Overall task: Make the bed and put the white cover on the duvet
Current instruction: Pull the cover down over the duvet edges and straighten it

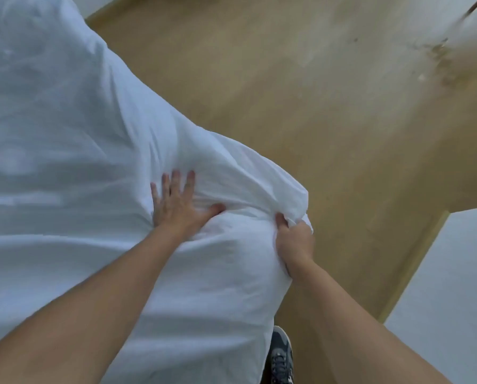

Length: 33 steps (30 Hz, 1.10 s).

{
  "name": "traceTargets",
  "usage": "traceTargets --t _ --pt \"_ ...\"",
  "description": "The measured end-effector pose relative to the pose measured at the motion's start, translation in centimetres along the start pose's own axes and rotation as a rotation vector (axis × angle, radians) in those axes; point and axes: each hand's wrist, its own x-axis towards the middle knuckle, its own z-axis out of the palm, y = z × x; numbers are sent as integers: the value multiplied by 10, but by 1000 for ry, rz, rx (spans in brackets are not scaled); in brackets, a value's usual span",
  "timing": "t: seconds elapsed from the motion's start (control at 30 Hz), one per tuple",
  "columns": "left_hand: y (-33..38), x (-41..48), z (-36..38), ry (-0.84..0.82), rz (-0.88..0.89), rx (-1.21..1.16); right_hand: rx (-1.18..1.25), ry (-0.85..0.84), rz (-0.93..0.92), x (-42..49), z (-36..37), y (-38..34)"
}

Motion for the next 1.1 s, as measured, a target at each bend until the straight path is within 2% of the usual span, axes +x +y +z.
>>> traceTargets --t 0.1,0.23,0.27,0.3,0.37,0.43,0.47,0.5,0.57,0.7,0.77,0.8,0.87,0.9,0.97,1.0,1.03,1.1 --pt "11 -18 15 -90 -7 -125 -20 86 -82 -9 3 14" --pt "36 -56 24 -275 168 -300 -101 5 176 -14 10 27" --pt "32 -64 24 -303 223 -338 -119 41 163 -17 11 24" --pt "24 -72 22 -308 280 -324 -188 116 55 -25 12 18" --pt "-7 -91 24 -192 282 -117 -438 204 -453 -48 17 15" --pt "-51 -116 39 -35 20 7 -807 37 -965 -68 34 29" --pt "-72 -129 50 -34 -153 -26 -1024 -105 -1071 -72 42 40" --pt "-89 -143 61 -103 -291 -94 -1216 -237 -1054 -69 50 51" --pt "-104 -163 81 -257 -368 -180 -1386 -348 -872 -53 59 63" --pt "-111 -173 89 -268 -210 -319 -1441 -309 -610 -56 94 33" --pt "-131 -192 86 -229 -113 -344 -1406 -333 -713 -96 125 31" --pt "-146 -205 87 -202 -101 -272 -1396 -428 -837 -117 140 41" --pt "-188 -239 92 -142 -227 -11 -1453 -700 -1012 -153 158 77" --pt "-214 -259 98 -151 -365 45 -1506 -759 -1024 -163 163 93" --pt "-272 -304 119 -226 -634 -35 -1559 -711 -960 -174 176 114" --pt "-295 -323 131 -266 -707 -127 -1560 -658 -902 -180 185 116" --pt "-310 -339 142 -312 -733 -223 -1558 -620 -847 -191 197 118" --pt "-321 -357 161 -360 -654 -358 -1522 -613 -827 -226 225 128"
